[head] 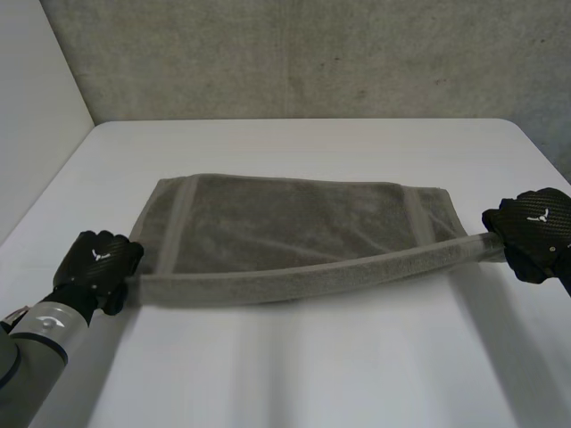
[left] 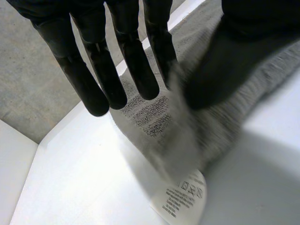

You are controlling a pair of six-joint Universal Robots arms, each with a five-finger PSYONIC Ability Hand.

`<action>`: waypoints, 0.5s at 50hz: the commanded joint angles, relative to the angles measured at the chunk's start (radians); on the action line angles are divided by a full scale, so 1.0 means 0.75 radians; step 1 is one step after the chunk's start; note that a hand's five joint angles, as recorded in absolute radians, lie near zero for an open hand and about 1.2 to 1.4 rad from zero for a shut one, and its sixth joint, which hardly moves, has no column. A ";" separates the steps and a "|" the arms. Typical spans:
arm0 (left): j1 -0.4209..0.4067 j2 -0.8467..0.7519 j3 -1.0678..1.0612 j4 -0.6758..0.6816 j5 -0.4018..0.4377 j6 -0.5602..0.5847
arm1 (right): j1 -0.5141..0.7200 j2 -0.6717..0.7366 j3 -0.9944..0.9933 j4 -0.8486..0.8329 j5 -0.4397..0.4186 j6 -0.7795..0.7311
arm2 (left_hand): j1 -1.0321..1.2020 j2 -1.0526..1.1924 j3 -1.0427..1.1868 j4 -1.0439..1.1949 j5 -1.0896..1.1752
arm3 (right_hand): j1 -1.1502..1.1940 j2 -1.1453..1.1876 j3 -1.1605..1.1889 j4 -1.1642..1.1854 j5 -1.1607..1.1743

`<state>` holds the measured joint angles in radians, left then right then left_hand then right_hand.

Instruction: Fold the towel.

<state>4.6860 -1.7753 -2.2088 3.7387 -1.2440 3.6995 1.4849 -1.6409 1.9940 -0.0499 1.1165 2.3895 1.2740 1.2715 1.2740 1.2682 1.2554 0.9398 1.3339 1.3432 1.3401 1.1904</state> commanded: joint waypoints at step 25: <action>0.129 0.870 0.022 -0.780 0.229 -0.012 | -0.231 -0.189 -0.182 0.785 -0.186 -0.480 | 0.163 0.166 0.163 0.171 -0.045 | 0.609 0.083 0.071 0.075 0.042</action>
<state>4.7518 -1.1443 -2.1986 3.2066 -1.1324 3.6890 1.3756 -1.7790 1.9071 0.3762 1.0416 2.1457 1.4497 1.5067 1.5365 1.5160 1.4816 0.9398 1.3339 1.3432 1.3401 1.1904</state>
